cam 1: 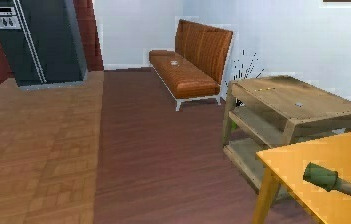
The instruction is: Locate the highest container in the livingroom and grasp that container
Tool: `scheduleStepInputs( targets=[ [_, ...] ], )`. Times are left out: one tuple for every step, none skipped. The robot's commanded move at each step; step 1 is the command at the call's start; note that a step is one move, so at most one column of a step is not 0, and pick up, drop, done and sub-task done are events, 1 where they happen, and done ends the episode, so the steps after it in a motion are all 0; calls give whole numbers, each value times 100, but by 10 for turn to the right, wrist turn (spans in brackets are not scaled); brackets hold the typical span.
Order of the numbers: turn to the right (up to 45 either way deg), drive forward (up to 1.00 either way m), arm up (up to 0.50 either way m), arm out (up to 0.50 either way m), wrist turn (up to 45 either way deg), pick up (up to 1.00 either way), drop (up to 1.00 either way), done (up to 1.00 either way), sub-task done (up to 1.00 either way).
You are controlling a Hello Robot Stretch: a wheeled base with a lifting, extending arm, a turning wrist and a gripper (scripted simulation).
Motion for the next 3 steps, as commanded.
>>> scheduleStepInputs(
  targets=[
    [0, 0, 0, 0, 450, 0, 0, 0, 0],
    [0, 0, 0, 0, 450, 0, 0, 0, 0],
    [0, 0, 0, 0, 210, 0, 0, 0, 0]
  ],
)
